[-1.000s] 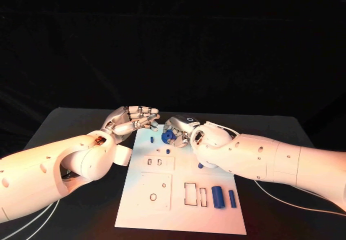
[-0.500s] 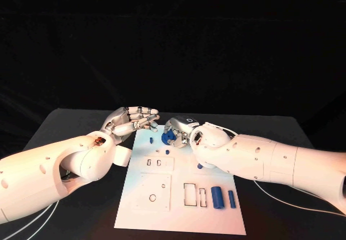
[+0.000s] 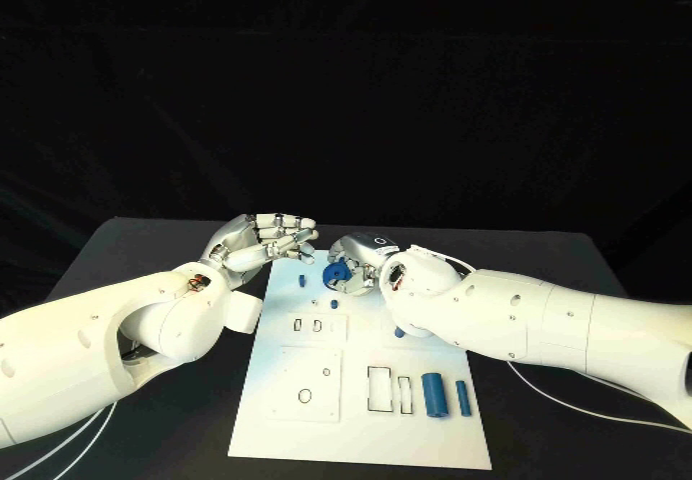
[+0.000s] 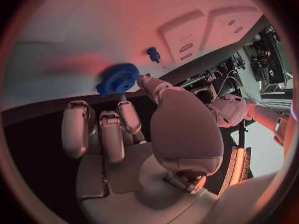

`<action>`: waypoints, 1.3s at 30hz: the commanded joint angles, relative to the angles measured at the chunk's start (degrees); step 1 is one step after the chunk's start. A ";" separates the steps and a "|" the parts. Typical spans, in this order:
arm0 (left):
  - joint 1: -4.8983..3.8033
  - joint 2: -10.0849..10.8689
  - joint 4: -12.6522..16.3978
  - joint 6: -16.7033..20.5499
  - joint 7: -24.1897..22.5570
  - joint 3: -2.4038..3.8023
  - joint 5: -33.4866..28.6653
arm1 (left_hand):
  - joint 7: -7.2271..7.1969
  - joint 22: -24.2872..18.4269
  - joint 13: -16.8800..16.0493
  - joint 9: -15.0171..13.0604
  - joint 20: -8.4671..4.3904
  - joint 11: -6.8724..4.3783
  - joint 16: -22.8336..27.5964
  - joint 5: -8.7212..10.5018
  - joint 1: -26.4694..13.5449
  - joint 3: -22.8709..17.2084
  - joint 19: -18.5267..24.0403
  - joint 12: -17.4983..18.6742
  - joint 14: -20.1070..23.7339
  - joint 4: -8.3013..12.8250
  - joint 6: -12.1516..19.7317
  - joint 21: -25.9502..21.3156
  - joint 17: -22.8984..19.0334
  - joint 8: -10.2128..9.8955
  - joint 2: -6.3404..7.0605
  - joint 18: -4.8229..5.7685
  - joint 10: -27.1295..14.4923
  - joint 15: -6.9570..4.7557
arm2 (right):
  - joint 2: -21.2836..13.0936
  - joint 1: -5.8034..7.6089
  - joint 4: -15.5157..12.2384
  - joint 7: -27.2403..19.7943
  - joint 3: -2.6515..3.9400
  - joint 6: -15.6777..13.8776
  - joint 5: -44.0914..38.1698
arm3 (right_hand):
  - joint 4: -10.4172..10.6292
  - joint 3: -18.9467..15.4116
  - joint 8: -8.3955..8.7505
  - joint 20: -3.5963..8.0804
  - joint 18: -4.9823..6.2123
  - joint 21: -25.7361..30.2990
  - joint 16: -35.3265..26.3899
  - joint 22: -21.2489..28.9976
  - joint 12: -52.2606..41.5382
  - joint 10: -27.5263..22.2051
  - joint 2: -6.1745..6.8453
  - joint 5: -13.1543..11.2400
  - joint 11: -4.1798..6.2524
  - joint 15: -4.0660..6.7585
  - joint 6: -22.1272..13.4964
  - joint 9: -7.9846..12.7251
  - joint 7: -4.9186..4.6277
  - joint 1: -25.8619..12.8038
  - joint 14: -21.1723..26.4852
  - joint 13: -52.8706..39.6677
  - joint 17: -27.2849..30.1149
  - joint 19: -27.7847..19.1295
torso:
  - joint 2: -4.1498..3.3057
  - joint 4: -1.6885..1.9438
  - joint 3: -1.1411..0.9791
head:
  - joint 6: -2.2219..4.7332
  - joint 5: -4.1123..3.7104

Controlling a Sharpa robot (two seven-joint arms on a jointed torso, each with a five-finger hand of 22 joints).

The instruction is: Assemble the parts on the task board

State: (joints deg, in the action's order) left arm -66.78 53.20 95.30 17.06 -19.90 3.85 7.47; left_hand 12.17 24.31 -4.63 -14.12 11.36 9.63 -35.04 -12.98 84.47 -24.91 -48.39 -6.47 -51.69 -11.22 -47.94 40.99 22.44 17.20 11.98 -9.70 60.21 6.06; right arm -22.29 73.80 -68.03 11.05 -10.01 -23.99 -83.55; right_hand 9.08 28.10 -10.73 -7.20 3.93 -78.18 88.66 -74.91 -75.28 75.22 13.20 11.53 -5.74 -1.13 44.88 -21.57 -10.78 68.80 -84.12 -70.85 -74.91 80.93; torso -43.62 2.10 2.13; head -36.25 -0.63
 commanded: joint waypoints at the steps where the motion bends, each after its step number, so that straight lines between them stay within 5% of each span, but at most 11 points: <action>1: -0.07 -0.05 0.11 -0.74 -0.28 0.04 0.13 | 1.06 0.09 -0.09 -0.05 0.05 0.10 0.29 0.28 0.03 0.16 0.40 0.34 0.07 0.03 0.49 0.23 0.08 -0.20 -0.42 -0.43 -0.18 0.34 | -0.25 -0.02 0.03 -1.03 -0.01 1.01 1.29 | 1.55 -2.26 0.40 -0.27 -0.37 0.19 0.01 -2.77 0.09 -0.18 -0.53 0.52 -0.01 -0.32 0.85 0.07 0.11 -0.93 -5.03 -0.17 -11.60 0.07 | 0.04 0.08 0.04 | -0.14 -0.09; 26: -0.07 0.02 -0.06 -0.29 -0.45 0.04 0.13 | 1.11 0.19 -0.07 -0.05 0.09 0.15 0.37 0.25 0.03 0.13 0.59 0.43 0.12 0.02 0.67 0.38 0.13 -0.29 -0.50 -0.45 -0.37 0.37 | -2.31 -0.13 -0.37 -1.70 -0.02 2.79 3.01 | 2.49 -2.52 -0.44 0.09 -0.49 -0.16 0.12 -3.34 -0.85 0.82 -1.86 1.11 0.63 0.15 3.87 -0.37 0.86 -0.44 -5.10 -1.33 -11.86 0.50 | -0.01 0.05 0.03 | -0.23 0.06; 34: -0.07 0.05 -0.18 -0.36 -0.47 0.04 0.13 | 1.11 0.22 -0.07 -0.05 0.10 0.15 0.39 0.24 0.07 0.10 0.64 0.44 0.13 0.03 0.69 0.42 0.15 -0.29 -0.54 -0.46 -0.40 0.37 | -3.99 -0.22 -2.24 -4.20 -0.03 -3.15 3.85 | 2.44 -2.42 -0.48 0.16 -0.59 -0.48 0.18 -3.68 -1.37 1.37 -1.94 1.12 0.71 0.23 4.07 -0.39 0.95 -0.28 -5.15 -1.96 -12.03 0.75 | 0.01 0.18 0.07 | -0.22 0.03; 39: -0.07 0.22 -0.46 -0.36 -0.49 0.04 0.12 | 1.11 0.22 -0.07 -0.05 0.10 0.15 0.39 0.24 0.07 0.10 0.64 0.44 0.13 0.03 0.69 0.42 0.15 -0.29 -0.54 -0.46 -0.40 0.37 | -7.06 -0.15 -5.33 -10.09 -0.01 -8.26 8.85 | 1.21 -1.52 -0.31 0.43 -0.63 -0.57 0.20 -3.85 -1.35 1.44 -1.94 1.16 0.91 0.46 4.37 -0.34 1.06 1.50 -5.16 -1.94 -12.06 0.91 | 0.09 -0.09 0.02 | -0.26 0.07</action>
State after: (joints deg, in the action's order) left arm -66.78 53.44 94.84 17.13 -19.91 3.85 7.47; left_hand 12.17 24.48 -4.61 -14.10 11.55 9.63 -35.04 -12.98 84.47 -24.92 -48.21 -6.27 -51.69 -11.22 -47.52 41.21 22.54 17.20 11.98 -9.70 60.21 6.06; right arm -28.87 73.62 -72.70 6.59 -10.04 -27.18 -78.56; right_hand 10.41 26.54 -11.31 -6.66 3.94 -78.43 88.66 -74.94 -76.43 76.31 11.05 12.43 -4.96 -1.12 48.91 -21.97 -9.84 69.92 -84.12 -72.76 -74.95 81.46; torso -43.61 2.19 2.16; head -36.47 -0.55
